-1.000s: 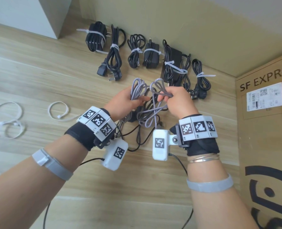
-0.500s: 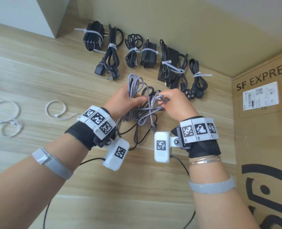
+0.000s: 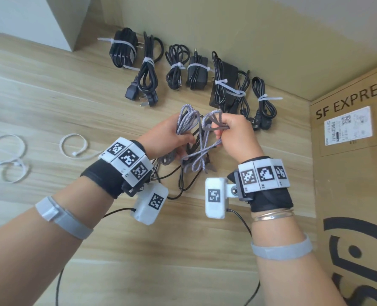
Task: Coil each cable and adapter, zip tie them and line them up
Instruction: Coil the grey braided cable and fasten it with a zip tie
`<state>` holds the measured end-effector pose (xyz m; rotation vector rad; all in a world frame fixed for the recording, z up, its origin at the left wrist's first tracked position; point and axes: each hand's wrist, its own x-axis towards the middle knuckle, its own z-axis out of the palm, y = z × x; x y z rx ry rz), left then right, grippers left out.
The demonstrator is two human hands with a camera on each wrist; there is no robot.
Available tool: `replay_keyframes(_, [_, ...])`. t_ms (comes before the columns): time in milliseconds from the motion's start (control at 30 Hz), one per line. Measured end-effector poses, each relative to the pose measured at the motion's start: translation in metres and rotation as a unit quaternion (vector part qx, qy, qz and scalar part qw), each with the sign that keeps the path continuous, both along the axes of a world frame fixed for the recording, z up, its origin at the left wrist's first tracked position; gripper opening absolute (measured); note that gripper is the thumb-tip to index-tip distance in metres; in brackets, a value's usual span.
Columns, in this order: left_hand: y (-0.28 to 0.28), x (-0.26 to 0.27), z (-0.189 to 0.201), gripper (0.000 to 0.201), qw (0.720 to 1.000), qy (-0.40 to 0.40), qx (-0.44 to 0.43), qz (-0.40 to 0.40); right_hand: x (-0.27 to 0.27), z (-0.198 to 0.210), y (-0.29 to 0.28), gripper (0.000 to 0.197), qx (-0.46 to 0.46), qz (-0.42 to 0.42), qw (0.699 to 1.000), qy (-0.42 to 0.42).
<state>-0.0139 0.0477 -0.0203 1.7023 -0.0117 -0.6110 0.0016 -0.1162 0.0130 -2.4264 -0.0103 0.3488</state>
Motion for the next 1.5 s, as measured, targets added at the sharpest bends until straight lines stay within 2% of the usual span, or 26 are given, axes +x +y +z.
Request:
replay_keyframes(100, [0.0, 0.0, 0.005, 0.025, 1.0, -0.003, -0.009, -0.004, 0.0, -0.001, 0.001, 0.033, 0.0, 0.0, 1.0, 0.012])
replay_keyframes(200, [-0.001, -0.001, 0.006, 0.022, 1.0, -0.006, -0.022, -0.009, 0.0, 0.003, 0.0, 0.027, 0.029, -0.004, 0.999, 0.018])
replay_keyframes(300, [-0.002, -0.002, 0.008, 0.021, 0.999, 0.004, -0.039, -0.015, -0.002, 0.008, 0.001, 0.062, 0.093, 0.015, 0.995, 0.038])
replay_keyframes(367, [-0.004, -0.003, 0.011, 0.023, 0.999, 0.0, -0.045, -0.014, -0.004, 0.009, 0.001, 0.071, 0.106, 0.045, 0.992, 0.041])
replay_keyframes(567, [-0.005, -0.005, 0.009, 0.03, 0.994, 0.004, -0.102, 0.031, -0.005, 0.006, -0.004, 0.06, 0.115, 0.052, 0.991, 0.035])
replay_keyframes(700, [-0.005, -0.006, 0.009, 0.024, 0.987, 0.035, -0.148, 0.043, -0.006, 0.002, -0.005, 0.069, 0.096, 0.081, 0.992, 0.027])
replay_keyframes(800, [-0.004, -0.004, 0.01, 0.016, 0.989, 0.021, -0.129, 0.062, -0.008, 0.001, -0.004, 0.059, 0.083, 0.087, 0.992, 0.024])
replay_keyframes(967, [0.0, 0.001, 0.006, 0.018, 0.986, 0.029, -0.13, 0.097, -0.006, -0.011, -0.01, 0.045, 0.067, 0.07, 0.994, 0.049])
replay_keyframes(1033, [0.002, 0.001, 0.008, 0.02, 0.985, 0.028, -0.147, 0.083, -0.005, -0.014, -0.014, 0.048, 0.067, 0.051, 0.995, 0.05])
replay_keyframes(1100, [0.003, 0.0, 0.01, 0.004, 0.988, 0.013, -0.139, 0.059, -0.005, -0.013, -0.014, 0.05, 0.061, 0.057, 0.996, 0.042])
replay_keyframes(1167, [0.004, 0.001, 0.007, 0.016, 0.993, -0.019, -0.097, 0.056, -0.006, -0.008, -0.012, 0.043, 0.04, 0.092, 0.994, 0.045])
replay_keyframes(1267, [0.009, 0.005, -0.005, 0.019, 0.992, -0.019, -0.072, 0.105, -0.006, -0.006, -0.011, 0.048, 0.039, 0.113, 0.991, 0.068])
replay_keyframes(1333, [0.012, 0.006, -0.01, 0.011, 0.985, 0.007, -0.096, 0.141, -0.005, -0.005, -0.011, 0.057, 0.062, 0.113, 0.988, 0.082])
replay_keyframes(1367, [0.013, 0.006, -0.01, 0.011, 0.983, 0.013, -0.111, 0.142, -0.004, -0.006, -0.011, 0.06, 0.076, 0.111, 0.988, 0.082])
replay_keyframes(1433, [0.012, 0.005, -0.008, 0.021, 0.99, -0.009, -0.102, 0.095, -0.002, -0.006, -0.007, 0.066, 0.104, 0.082, 0.989, 0.068])
replay_keyframes(1500, [0.009, 0.004, -0.005, 0.032, 0.996, -0.037, -0.08, 0.032, -0.002, -0.006, -0.001, 0.055, 0.121, 0.032, 0.991, 0.052])
